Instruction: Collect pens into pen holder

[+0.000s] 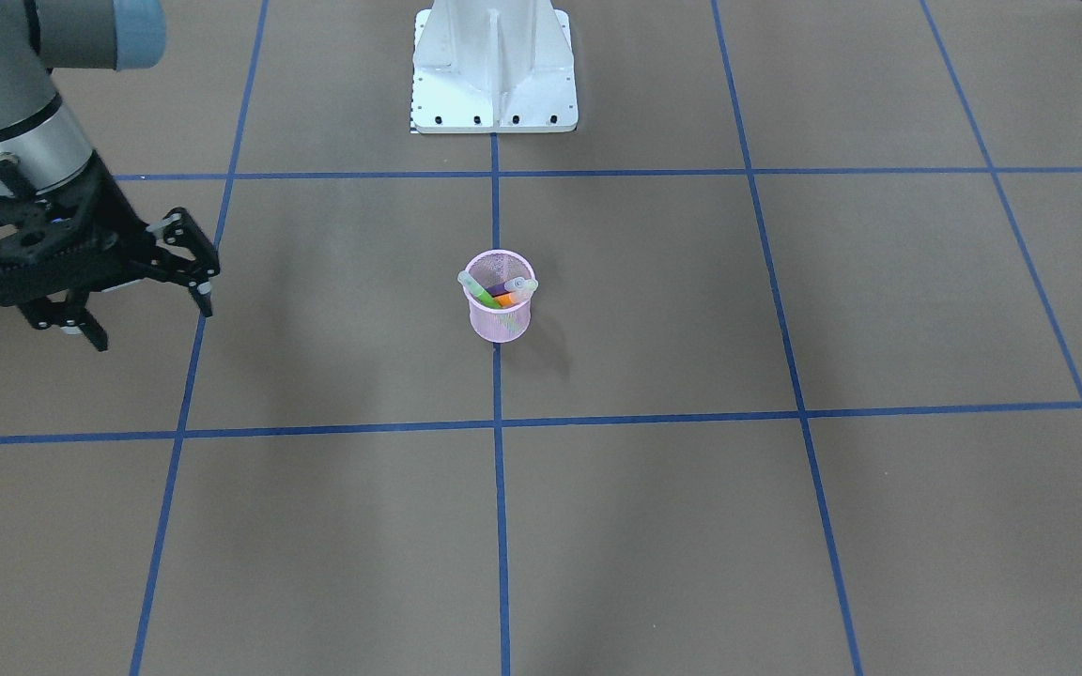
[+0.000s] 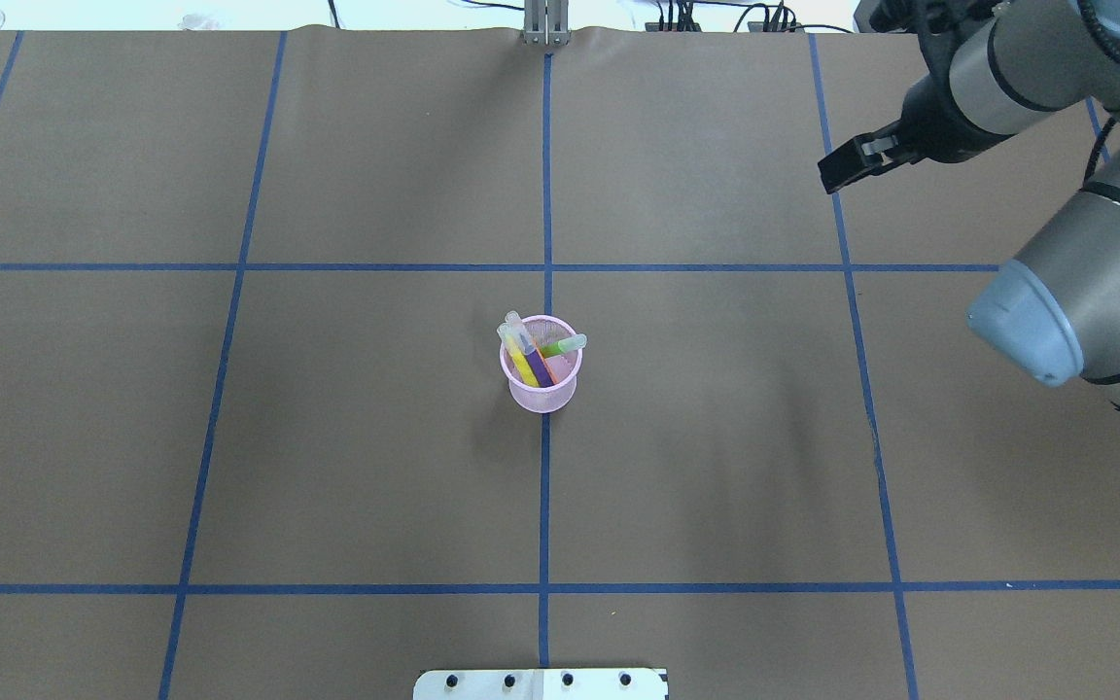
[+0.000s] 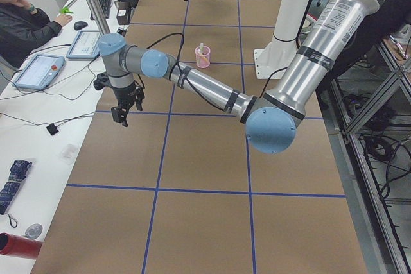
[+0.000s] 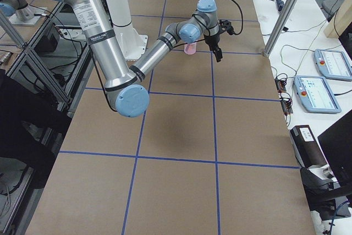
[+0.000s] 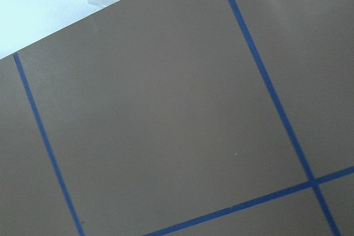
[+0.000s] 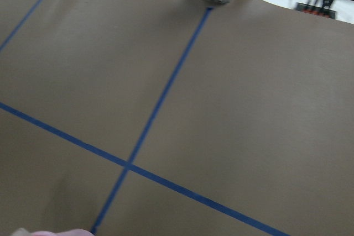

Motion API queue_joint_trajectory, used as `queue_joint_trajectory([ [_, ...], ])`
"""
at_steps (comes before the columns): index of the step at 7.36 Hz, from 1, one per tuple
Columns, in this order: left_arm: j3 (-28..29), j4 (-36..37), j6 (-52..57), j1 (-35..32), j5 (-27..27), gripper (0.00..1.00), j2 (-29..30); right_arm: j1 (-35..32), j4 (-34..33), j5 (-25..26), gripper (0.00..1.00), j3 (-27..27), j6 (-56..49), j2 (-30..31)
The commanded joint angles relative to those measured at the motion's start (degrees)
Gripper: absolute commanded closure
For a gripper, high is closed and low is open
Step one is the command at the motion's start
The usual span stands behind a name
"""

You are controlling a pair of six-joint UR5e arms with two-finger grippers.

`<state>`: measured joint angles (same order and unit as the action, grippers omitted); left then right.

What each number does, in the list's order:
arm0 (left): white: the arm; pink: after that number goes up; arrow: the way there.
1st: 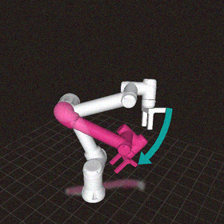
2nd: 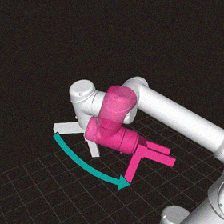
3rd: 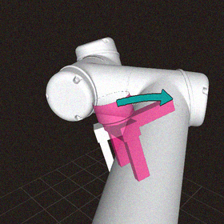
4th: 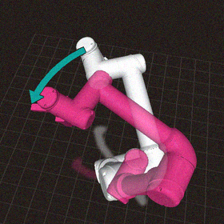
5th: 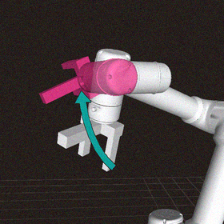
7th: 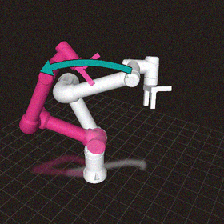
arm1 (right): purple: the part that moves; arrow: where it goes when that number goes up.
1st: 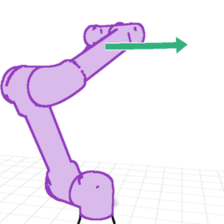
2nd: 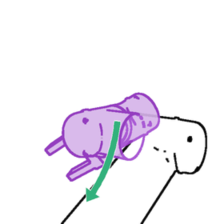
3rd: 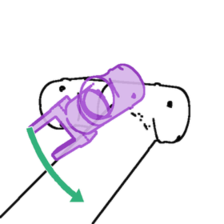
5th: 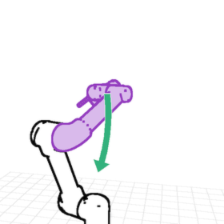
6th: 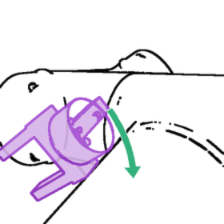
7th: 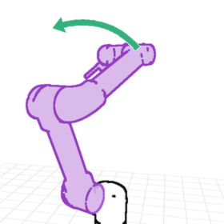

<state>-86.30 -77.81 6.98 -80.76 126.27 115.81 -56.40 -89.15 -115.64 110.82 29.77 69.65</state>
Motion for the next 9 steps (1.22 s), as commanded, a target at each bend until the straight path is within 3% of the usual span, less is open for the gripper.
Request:
queue_joint_trajectory([
  [1, 0.4, -7.2, -8.1, -1.8, -0.1, 0.0, -4.2, -1.9, 0.3, 1.2, 0.0, -3.3, -2.2, 7.1],
  [3, 0.8, -13.6, -8.3, -1.6, -0.1, 0.0, -9.2, -4.2, 0.1, 1.6, 0.0, -7.9, -2.1, 8.4],
  [4, 0.7, -14.2, -8.0, -1.7, 0.2, 0.0, -11.0, -5.6, 0.0, -1.6, 0.0, -7.9, -2.0, 8.5],
  [6, 0.5, -13.6, -7.3, -4.2, 0.7, 0.0, -12.4, -17.1, 0.2, -17.4, 0.0, -12.6, -2.8, 8.8],
  [9, 4.2, -13.1, 3.0, -12.0, 6.0, 0.0, -15.8, -27.7, -0.1, -20.3, 0.0, -15.5, -16.4, 14.8],
])
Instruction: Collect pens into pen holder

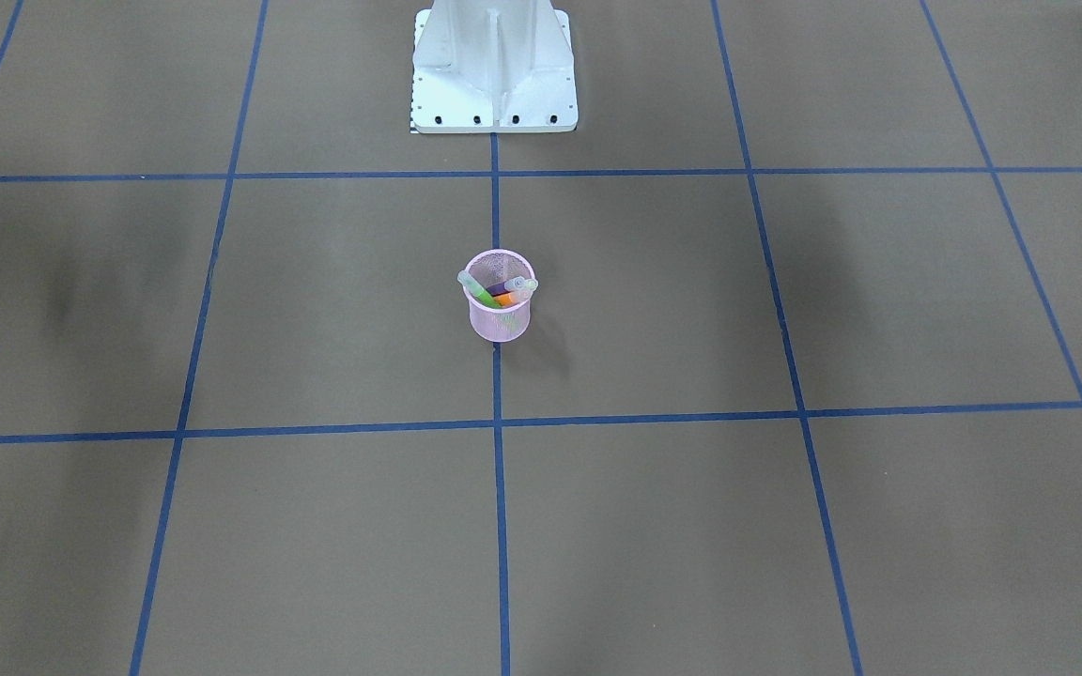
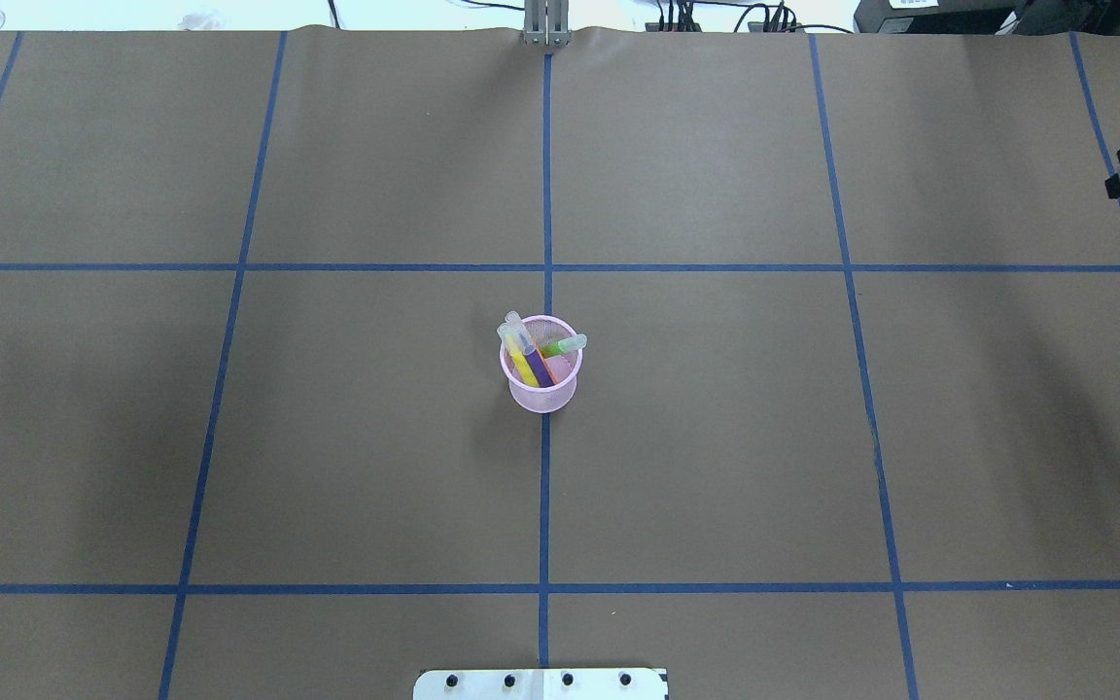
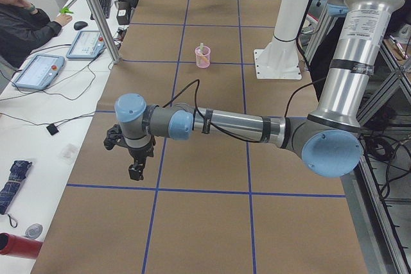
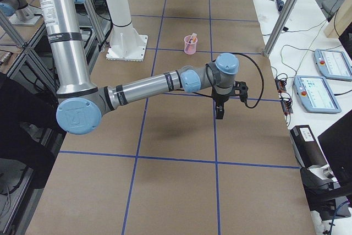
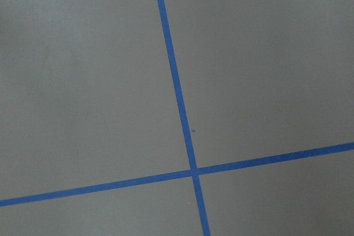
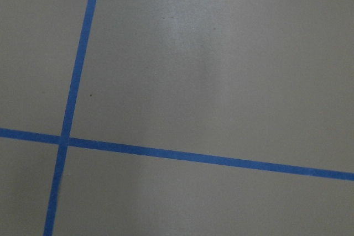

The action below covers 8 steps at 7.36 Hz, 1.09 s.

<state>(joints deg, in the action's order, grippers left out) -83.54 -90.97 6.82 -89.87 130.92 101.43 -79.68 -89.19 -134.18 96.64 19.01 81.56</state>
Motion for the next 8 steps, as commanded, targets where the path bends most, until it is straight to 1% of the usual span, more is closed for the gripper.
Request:
queue_joint_trajectory([
  [1, 1.1, -0.4, 3.2, -3.7, 1.4, 0.0, -3.3, -6.7, 0.1, -3.8, 0.0, -2.7, -6.1, 4.1],
  [3, -4.8, -0.3, 2.0, -3.6, 1.2, 0.0, -7.2, -7.1, 0.9, -3.6, 0.0, -1.7, -6.2, 6.8],
  [4, -8.2, -0.2, -4.2, -3.5, 1.3, 0.0, -8.3, -7.1, 2.9, -3.5, 0.0, -1.6, -6.3, 8.3],
  [5, -10.7, -0.3, -7.8, -3.0, 1.4, 0.0, -9.7, -7.1, 4.6, -3.6, 0.0, -1.9, -6.1, 8.6],
  [7, -10.4, -0.5, -8.0, -2.9, 1.4, 0.0, -10.5, -7.1, 4.4, -5.5, 0.0, -2.3, -5.7, 8.7],
  [8, -10.4, -0.7, -8.0, -2.9, 1.4, 0.0, -11.3, -7.2, 4.5, -8.2, 0.0, -2.2, -5.7, 9.8],
])
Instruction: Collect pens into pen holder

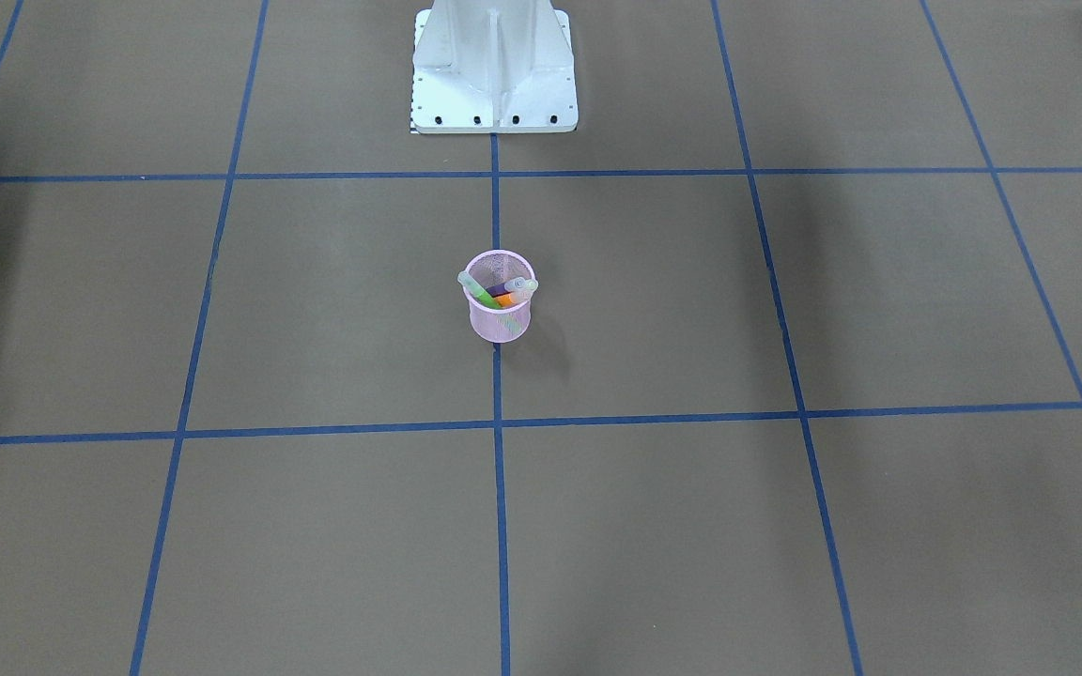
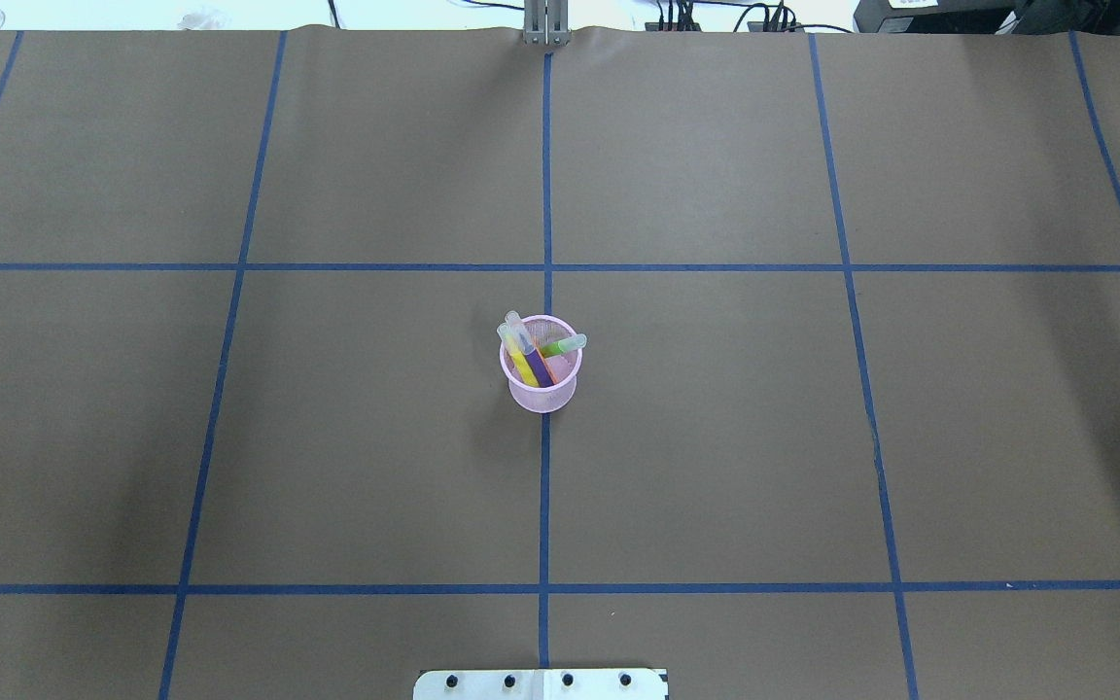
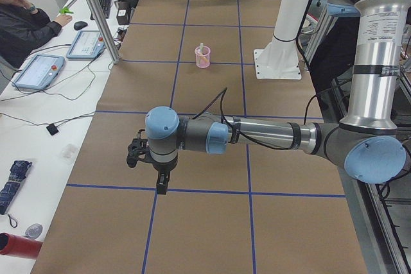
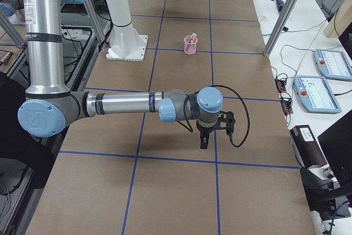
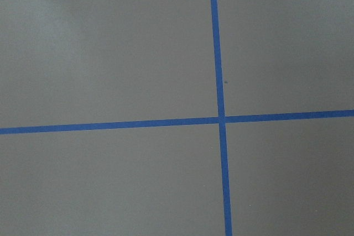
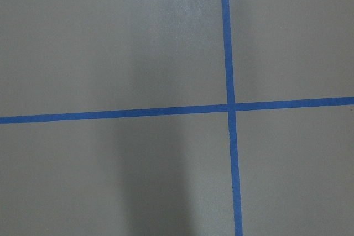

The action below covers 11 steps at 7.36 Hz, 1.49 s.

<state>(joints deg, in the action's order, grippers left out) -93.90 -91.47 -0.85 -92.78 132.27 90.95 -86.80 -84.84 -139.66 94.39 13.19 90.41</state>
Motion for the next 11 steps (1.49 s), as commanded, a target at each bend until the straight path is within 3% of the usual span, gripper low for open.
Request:
queue_joint_trajectory([
  [1, -0.1, -0.4, -0.1, 0.1, 0.0, 0.0, -1.5, -1.2, 0.3, -2.7, 0.0, 0.3, 0.2, 2.1],
  [4, -0.1, -0.4, 0.1, -0.1, -0.1, 0.0, -1.9, -3.9, 0.0, 0.2, 0.0, 0.6, -0.4, 4.3],
  [7, -0.1, -0.4, 0.1, -0.1, -0.2, 0.0, -1.6, -4.3, -0.6, 2.6, 0.0, 0.6, -0.4, 2.9],
  [11, 0.0, -0.5, 0.2, -0.1, 0.0, 0.0, -1.2, -4.3, 0.0, 2.1, 0.0, 0.5, -0.1, 2.8],
])
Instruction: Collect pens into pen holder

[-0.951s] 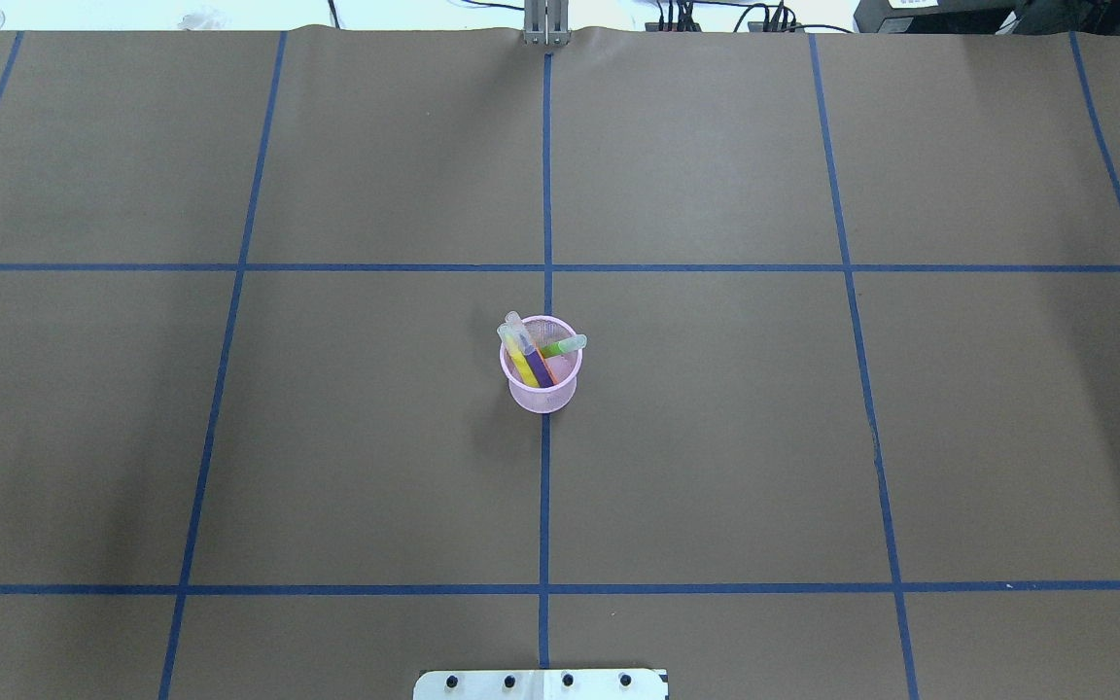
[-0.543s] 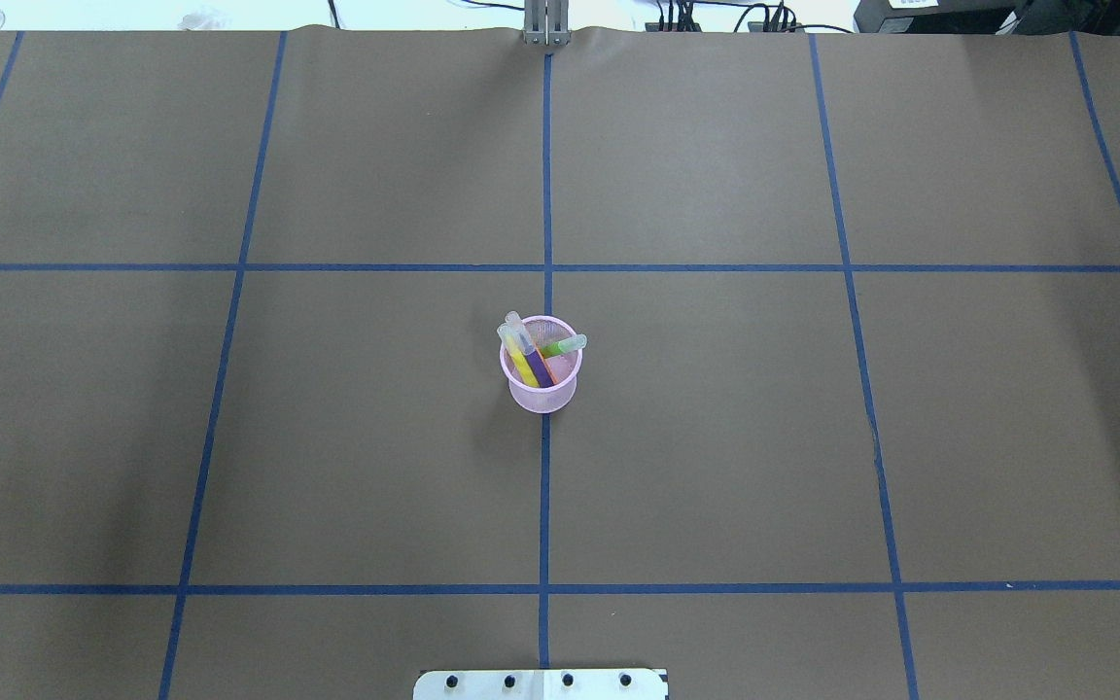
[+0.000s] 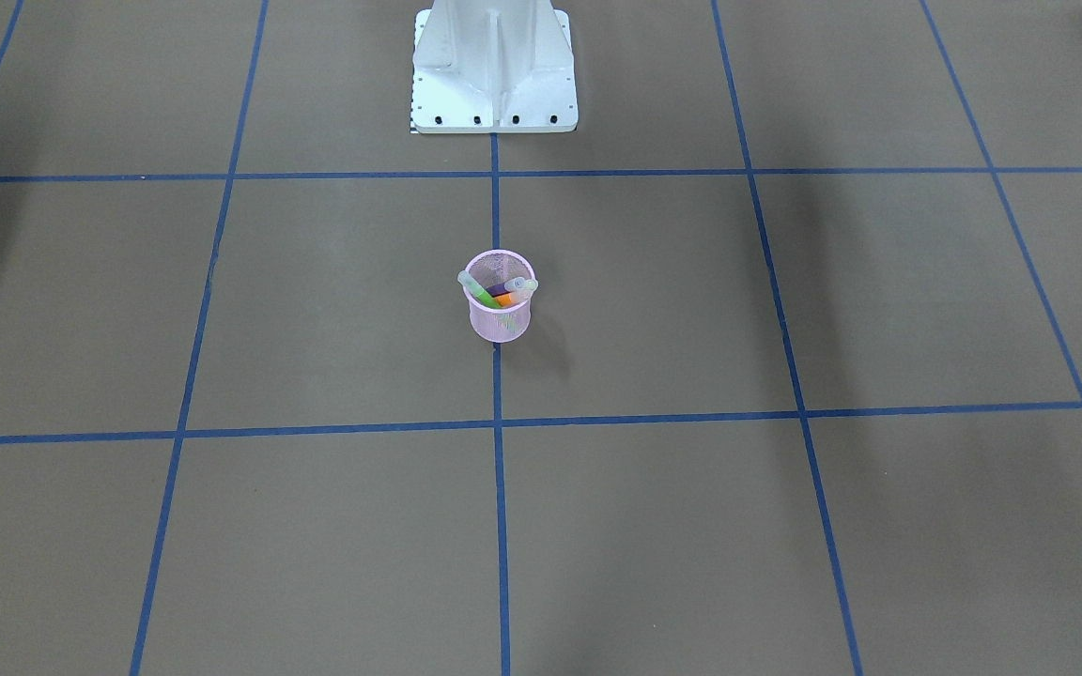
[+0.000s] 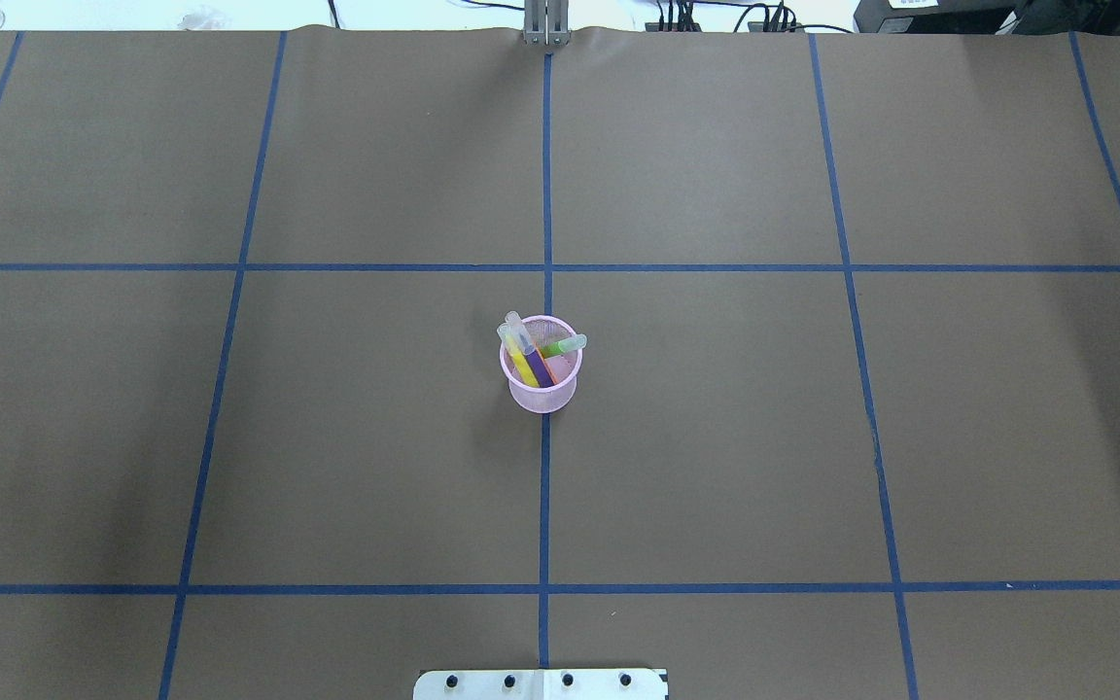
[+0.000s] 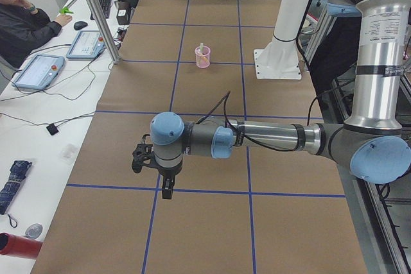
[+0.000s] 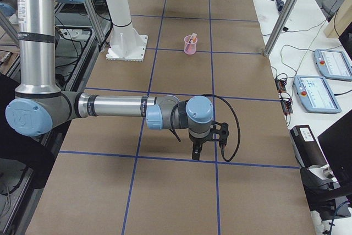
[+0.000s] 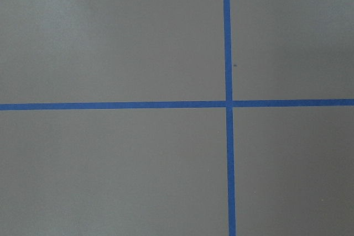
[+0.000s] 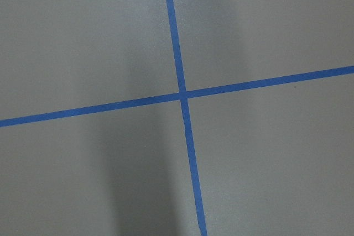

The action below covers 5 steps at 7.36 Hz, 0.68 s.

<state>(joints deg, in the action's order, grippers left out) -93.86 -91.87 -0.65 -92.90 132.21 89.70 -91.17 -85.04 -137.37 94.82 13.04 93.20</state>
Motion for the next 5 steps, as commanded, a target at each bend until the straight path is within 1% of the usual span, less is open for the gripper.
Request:
queue_joint_trajectory([
  [1, 0.1, 0.0, -0.1, 0.0, 0.1, 0.0, 0.0, 0.0, 0.2, -0.2, 0.0, 0.1, 0.1, 0.1],
  [5, 0.1, 0.1, 0.0, 0.0, 0.2, 0.0, -0.4, 0.0, 0.2, -0.3, 0.0, 0.1, 0.1, 0.1],
])
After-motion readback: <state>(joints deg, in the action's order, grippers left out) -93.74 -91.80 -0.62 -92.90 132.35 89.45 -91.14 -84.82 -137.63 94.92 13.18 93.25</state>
